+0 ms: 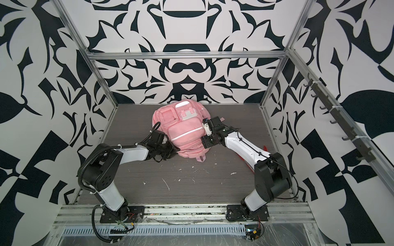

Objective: Pack books, pencil case, and school supplies into a backpack
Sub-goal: Zip the student bag at the center of the table.

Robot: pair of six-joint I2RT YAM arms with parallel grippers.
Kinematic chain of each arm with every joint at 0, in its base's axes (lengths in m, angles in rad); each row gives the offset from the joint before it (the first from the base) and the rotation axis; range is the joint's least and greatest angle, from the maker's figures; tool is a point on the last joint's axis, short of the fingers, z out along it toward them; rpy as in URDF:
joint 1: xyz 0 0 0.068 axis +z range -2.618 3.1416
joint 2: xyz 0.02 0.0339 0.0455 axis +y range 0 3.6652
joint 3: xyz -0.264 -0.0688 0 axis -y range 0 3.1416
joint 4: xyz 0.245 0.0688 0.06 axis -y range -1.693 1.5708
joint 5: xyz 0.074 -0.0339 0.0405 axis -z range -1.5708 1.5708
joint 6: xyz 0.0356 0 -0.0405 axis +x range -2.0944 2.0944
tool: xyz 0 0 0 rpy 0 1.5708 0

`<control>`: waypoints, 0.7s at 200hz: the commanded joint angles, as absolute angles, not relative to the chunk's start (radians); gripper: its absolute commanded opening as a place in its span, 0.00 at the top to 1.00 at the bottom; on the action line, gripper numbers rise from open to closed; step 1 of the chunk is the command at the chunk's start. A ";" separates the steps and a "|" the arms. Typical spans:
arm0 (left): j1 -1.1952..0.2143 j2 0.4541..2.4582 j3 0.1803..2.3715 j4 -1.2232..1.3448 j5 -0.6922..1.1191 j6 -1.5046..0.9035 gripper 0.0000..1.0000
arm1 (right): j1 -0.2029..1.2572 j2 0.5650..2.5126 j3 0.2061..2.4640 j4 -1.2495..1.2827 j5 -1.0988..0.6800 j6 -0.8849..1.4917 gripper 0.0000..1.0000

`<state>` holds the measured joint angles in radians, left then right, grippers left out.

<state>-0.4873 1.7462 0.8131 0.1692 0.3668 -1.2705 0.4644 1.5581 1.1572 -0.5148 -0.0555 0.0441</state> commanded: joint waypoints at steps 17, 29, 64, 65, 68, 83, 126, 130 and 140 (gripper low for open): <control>-0.433 1.703 0.785 0.167 0.362 -1.223 1.00 | 0.463 1.536 1.194 -0.525 -0.098 0.010 0.28; -0.411 1.662 0.778 0.112 0.372 -1.184 1.00 | 0.465 1.541 1.207 -0.546 -0.114 -0.007 0.29; -0.357 1.561 0.795 -0.069 0.421 -1.023 1.00 | 0.548 1.558 1.223 -0.580 -0.083 -0.058 0.30; -0.356 1.561 0.797 -0.072 0.426 -1.018 1.00 | 0.550 1.560 1.223 -0.580 -0.083 -0.058 0.30; -0.351 1.559 0.800 -0.080 0.437 -1.005 1.00 | 0.553 1.562 1.223 -0.578 -0.083 -0.056 0.30; -0.329 1.563 0.816 -0.136 0.499 -0.957 1.00 | 0.561 1.579 1.217 -0.550 -0.090 -0.034 0.30; -0.314 1.553 0.839 -0.222 0.596 -0.854 1.00 | 0.619 1.675 1.263 -0.513 -0.118 -0.010 0.34; -0.312 1.549 0.840 -0.234 0.595 -0.844 1.00 | 0.622 1.686 1.271 -0.512 -0.114 -0.009 0.34; -0.307 1.542 0.842 -0.250 0.600 -0.832 1.00 | 0.628 1.715 1.288 -0.514 -0.114 -0.006 0.37</control>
<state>-0.3088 1.5829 0.8101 -0.1543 0.5228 -0.9424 0.6064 1.6752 1.2263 -0.5373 -0.1085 -0.0223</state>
